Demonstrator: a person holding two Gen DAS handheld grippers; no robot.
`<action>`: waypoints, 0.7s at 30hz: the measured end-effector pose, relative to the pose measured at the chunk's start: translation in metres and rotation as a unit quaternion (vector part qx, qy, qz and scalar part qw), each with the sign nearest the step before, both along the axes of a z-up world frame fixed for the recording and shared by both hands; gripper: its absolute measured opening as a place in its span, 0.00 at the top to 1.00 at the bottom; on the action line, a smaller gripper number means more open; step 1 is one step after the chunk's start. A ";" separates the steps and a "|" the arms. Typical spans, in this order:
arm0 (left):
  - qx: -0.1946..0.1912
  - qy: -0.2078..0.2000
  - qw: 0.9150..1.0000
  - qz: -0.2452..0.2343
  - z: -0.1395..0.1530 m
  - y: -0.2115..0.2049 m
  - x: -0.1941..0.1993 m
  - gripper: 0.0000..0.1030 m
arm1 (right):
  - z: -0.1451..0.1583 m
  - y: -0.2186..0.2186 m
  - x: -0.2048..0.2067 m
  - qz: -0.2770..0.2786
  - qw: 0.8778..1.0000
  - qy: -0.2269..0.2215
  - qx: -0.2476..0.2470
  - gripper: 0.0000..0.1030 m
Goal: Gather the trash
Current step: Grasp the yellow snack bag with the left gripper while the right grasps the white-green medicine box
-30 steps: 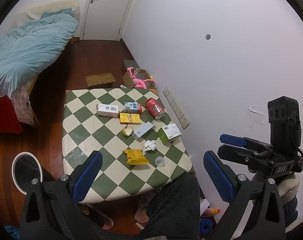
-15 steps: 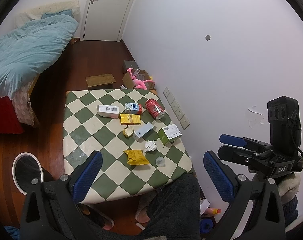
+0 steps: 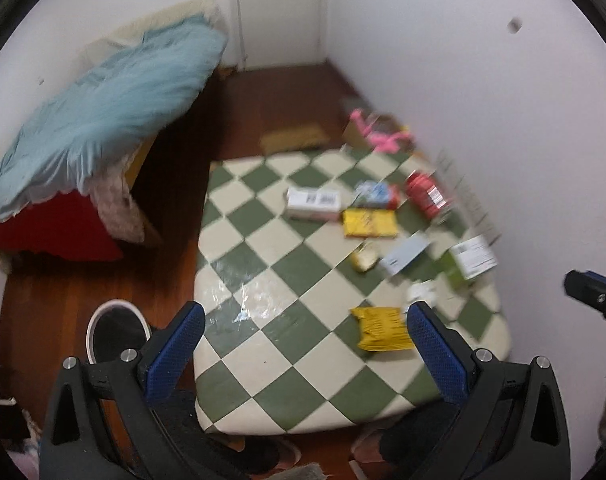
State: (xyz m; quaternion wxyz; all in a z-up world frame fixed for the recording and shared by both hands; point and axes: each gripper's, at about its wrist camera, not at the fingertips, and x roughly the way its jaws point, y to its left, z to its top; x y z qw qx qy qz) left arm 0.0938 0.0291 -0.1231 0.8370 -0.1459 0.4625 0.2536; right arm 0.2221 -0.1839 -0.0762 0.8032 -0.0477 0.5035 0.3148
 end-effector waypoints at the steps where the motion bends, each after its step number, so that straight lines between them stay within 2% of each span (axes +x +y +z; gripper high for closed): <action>1: -0.004 0.010 1.000 0.003 -0.013 0.004 0.008 0.00 | -0.015 0.000 0.012 -0.011 1.000 0.005 -0.014 0.00; 6: -0.015 0.078 0.997 0.014 -0.087 0.018 0.055 0.00 | -0.101 0.005 0.082 -0.043 0.994 0.038 -0.096 0.00; 10: -0.029 0.109 0.993 0.025 -0.122 0.026 0.078 0.00 | -0.159 0.013 0.136 -0.042 0.985 0.062 -0.156 0.00; 14: -0.034 0.136 0.990 0.034 -0.153 0.036 0.101 0.00 | -0.197 0.032 0.169 -0.021 0.976 0.082 -0.203 0.00; 19: -0.050 0.159 0.985 0.042 -0.180 0.046 0.116 0.00 | -0.229 0.054 0.191 0.014 0.966 0.108 -0.236 0.00; 21: -0.056 0.162 0.984 0.042 -0.184 0.047 0.118 0.00 | -0.239 0.062 0.194 0.027 0.961 0.101 -0.255 0.00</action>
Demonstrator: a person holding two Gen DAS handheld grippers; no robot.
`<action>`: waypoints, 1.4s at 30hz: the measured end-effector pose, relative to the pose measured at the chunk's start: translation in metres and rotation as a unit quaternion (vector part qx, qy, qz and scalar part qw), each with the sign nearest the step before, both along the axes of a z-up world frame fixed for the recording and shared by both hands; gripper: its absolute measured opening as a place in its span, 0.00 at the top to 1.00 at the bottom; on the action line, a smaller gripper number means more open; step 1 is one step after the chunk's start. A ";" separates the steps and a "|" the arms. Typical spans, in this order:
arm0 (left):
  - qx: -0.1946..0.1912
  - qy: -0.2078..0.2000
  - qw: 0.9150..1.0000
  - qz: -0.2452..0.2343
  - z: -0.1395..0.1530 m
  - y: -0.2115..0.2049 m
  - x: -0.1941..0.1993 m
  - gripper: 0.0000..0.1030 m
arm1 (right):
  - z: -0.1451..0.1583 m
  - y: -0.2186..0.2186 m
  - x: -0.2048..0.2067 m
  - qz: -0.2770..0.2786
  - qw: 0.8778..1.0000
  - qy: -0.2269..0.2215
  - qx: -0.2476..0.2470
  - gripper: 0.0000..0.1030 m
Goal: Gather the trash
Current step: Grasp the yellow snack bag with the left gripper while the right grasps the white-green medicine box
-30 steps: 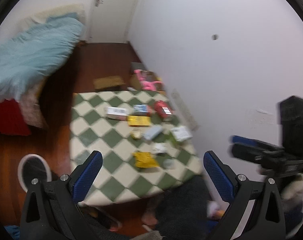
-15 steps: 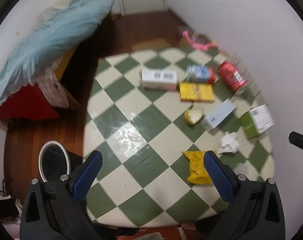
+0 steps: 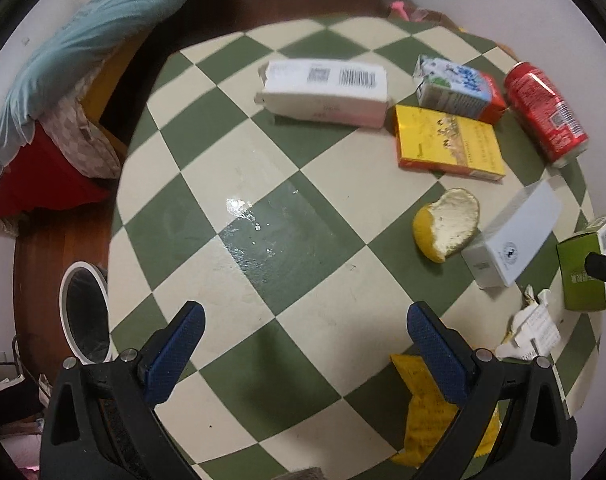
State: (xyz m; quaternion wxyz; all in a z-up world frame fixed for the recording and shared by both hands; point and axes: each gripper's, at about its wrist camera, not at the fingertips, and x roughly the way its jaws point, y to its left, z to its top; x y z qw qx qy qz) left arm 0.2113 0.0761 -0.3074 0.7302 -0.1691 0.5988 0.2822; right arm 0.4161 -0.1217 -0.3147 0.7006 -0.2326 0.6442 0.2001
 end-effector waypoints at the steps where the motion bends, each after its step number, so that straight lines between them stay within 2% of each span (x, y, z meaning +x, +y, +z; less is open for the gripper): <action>1: -0.002 0.001 1.000 0.001 -0.001 0.000 0.002 0.00 | -0.004 0.002 0.001 0.003 1.000 0.006 0.000 0.00; 5: -0.016 -0.005 1.000 -0.015 0.007 -0.011 0.003 0.00 | -0.016 0.004 0.001 0.003 1.000 0.007 -0.011 0.00; 7: -0.024 -0.012 0.999 -0.033 0.017 -0.023 0.001 0.00 | -0.015 -0.001 -0.003 -0.003 1.000 0.000 -0.003 0.05; 8: -0.032 -0.017 0.998 -0.043 0.022 -0.029 0.000 0.00 | -0.010 -0.010 -0.007 -0.010 1.000 0.003 0.008 0.09; 11: -0.065 -0.022 0.995 -0.066 0.029 -0.050 -0.001 0.00 | -0.001 -0.040 -0.025 -0.033 0.999 0.023 0.030 0.09; 14: -0.087 -0.012 0.992 -0.086 0.021 -0.069 0.003 0.00 | 0.003 -0.065 -0.050 -0.037 0.999 0.028 0.020 0.09; 18: -0.119 0.008 0.989 -0.090 -0.006 -0.080 0.012 0.01 | 0.000 -0.086 -0.073 -0.047 0.998 0.040 0.015 0.09; 20: -0.130 0.019 0.988 -0.085 -0.019 -0.082 0.015 0.06 | -0.004 -0.091 -0.077 -0.057 0.997 0.043 0.014 0.09; 22: -0.140 0.027 0.987 -0.075 -0.030 -0.083 0.015 0.26 | -0.007 -0.091 -0.078 -0.064 0.997 0.044 0.016 0.08; 24: -0.149 0.028 0.986 -0.067 -0.036 -0.083 0.014 0.29 | -0.006 -0.088 -0.078 -0.066 0.997 0.039 0.010 0.08; 28: -0.137 0.015 0.988 -0.069 -0.035 -0.088 0.012 0.40 | -0.006 -0.075 -0.075 -0.059 0.997 0.039 -0.003 0.08; 37: -0.117 0.020 0.989 -0.085 -0.036 -0.103 0.016 0.42 | -0.028 -0.068 -0.070 -0.056 0.997 0.049 -0.013 0.08; 42: -0.105 0.011 0.991 -0.087 -0.032 -0.103 0.014 0.52 | -0.028 -0.069 -0.072 -0.053 0.998 0.043 -0.012 0.10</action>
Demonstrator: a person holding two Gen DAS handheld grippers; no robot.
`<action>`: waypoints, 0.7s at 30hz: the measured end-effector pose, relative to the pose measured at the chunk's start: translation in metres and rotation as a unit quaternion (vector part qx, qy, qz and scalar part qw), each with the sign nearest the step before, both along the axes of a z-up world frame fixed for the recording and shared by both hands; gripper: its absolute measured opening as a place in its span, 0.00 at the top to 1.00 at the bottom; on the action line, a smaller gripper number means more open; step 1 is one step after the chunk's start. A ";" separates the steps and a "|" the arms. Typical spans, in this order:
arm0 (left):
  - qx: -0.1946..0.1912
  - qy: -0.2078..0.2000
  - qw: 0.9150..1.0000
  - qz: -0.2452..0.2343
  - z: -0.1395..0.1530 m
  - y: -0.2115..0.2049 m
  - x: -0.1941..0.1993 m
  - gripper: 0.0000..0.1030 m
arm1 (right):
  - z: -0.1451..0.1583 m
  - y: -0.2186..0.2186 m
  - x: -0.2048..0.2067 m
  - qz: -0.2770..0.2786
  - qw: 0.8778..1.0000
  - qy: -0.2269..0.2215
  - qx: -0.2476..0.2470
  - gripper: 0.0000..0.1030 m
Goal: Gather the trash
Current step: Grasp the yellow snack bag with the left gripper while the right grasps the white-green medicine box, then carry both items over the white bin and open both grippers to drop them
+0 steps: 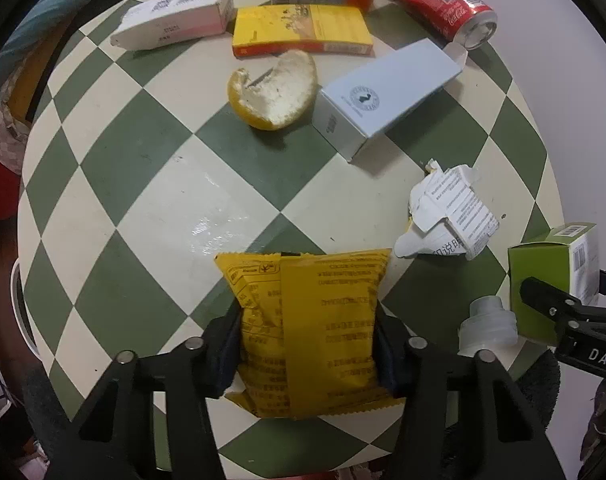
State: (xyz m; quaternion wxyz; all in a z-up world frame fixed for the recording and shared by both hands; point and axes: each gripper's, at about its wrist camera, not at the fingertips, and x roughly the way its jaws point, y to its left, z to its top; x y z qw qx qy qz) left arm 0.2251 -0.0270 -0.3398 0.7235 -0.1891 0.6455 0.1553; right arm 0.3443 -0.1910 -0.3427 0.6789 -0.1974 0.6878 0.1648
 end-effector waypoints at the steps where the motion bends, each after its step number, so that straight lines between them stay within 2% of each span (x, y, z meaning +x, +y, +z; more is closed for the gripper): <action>1: 0.003 -0.003 1.000 0.001 0.003 0.002 0.000 0.53 | 0.002 -0.001 -0.001 -0.001 1.000 -0.002 0.003 0.10; 6: 0.027 -0.036 0.999 0.005 0.030 0.014 -0.012 0.54 | 0.025 -0.006 -0.005 -0.019 0.999 -0.038 0.023 0.11; 9: 0.053 -0.066 0.996 0.009 0.058 0.020 -0.020 0.54 | 0.048 -0.006 -0.011 -0.029 0.997 -0.065 0.042 0.11; 14: 0.092 -0.119 0.988 0.022 0.105 0.040 -0.027 0.54 | 0.092 0.005 -0.026 -0.039 0.988 -0.121 0.084 0.11; 21: 0.114 -0.181 0.975 0.058 0.162 0.097 -0.063 0.55 | 0.143 0.055 -0.049 -0.021 0.976 -0.150 0.156 0.11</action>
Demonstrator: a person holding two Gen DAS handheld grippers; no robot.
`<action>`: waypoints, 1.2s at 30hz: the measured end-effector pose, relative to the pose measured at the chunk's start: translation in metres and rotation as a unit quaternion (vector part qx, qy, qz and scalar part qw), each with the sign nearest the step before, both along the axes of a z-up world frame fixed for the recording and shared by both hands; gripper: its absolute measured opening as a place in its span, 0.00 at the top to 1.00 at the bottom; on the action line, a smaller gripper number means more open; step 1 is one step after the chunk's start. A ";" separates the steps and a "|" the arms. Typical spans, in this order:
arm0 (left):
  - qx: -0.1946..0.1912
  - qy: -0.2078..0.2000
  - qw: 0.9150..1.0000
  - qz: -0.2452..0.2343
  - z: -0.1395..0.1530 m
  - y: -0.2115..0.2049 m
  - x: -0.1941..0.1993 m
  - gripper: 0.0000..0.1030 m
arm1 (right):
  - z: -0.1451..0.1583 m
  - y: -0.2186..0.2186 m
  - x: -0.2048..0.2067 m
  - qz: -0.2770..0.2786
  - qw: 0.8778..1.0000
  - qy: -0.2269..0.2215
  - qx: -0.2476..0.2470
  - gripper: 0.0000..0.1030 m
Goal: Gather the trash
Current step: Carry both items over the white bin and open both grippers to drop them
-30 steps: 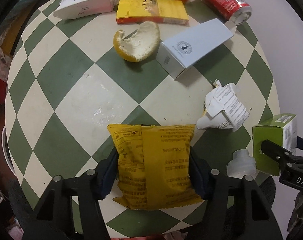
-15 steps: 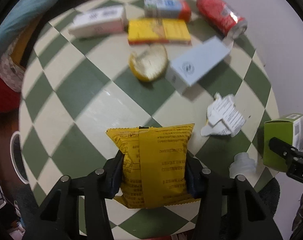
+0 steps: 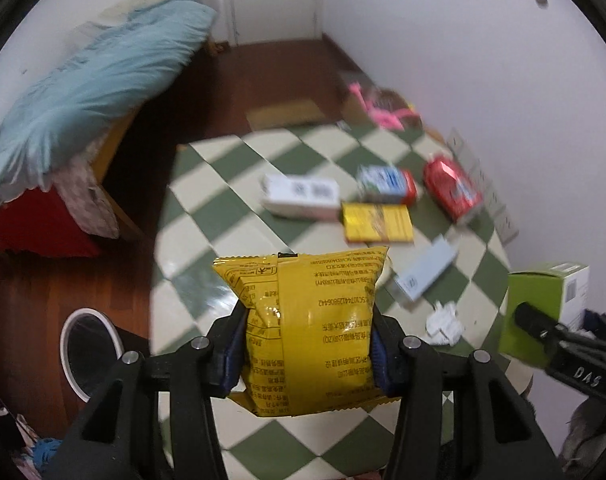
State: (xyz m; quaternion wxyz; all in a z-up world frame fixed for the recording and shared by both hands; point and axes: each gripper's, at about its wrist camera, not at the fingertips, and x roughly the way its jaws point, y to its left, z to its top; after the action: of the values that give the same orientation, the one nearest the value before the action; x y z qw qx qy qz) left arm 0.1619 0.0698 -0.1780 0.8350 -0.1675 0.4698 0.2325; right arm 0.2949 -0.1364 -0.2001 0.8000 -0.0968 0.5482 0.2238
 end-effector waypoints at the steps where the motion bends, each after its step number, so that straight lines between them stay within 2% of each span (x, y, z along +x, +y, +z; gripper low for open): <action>1: 0.005 -0.009 1.000 0.006 0.008 0.008 -0.008 0.55 | 0.006 0.009 -0.002 0.006 1.000 -0.002 0.012 0.11; 6: 0.036 -0.042 0.998 0.040 0.045 0.054 -0.054 0.55 | 0.037 0.073 -0.034 0.047 0.997 -0.014 0.064 0.11; 10: 0.072 -0.043 0.993 0.079 0.058 0.098 -0.096 0.55 | 0.050 0.142 -0.069 0.094 0.991 -0.012 0.092 0.11; 15: 0.083 -0.027 0.986 0.143 0.048 0.162 -0.155 0.55 | 0.031 0.237 -0.118 0.157 0.982 0.022 0.100 0.11; 21: 0.057 0.021 0.969 0.241 -0.009 0.254 -0.243 0.55 | -0.021 0.352 -0.202 0.246 0.963 0.083 0.077 0.11; 26: -0.001 0.072 0.946 0.317 -0.080 0.319 -0.311 0.55 | -0.079 0.436 -0.269 0.310 0.942 0.123 0.027 0.11; 30: -0.042 0.112 0.930 0.348 -0.133 0.355 -0.345 0.55 | -0.121 0.485 -0.302 0.346 0.928 0.135 -0.016 0.11; 33: -0.075 0.130 0.922 0.357 -0.161 0.370 -0.354 0.54 | -0.150 0.516 -0.317 0.363 0.920 0.143 -0.045 0.11; 35: -0.099 0.132 0.919 0.357 -0.175 0.380 -0.360 0.52 | -0.170 0.536 -0.322 0.372 0.915 0.147 -0.061 0.11; 36: -0.110 0.132 0.917 0.359 -0.180 0.385 -0.364 0.49 | -0.178 0.543 -0.322 0.374 0.913 0.148 -0.067 0.11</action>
State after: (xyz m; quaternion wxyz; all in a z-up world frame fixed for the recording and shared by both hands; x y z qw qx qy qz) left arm -0.2021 0.4549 -0.3579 0.6022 -0.3833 0.5064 0.4838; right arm -0.0268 0.4071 -0.3777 0.5594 -0.3141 0.5976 0.4810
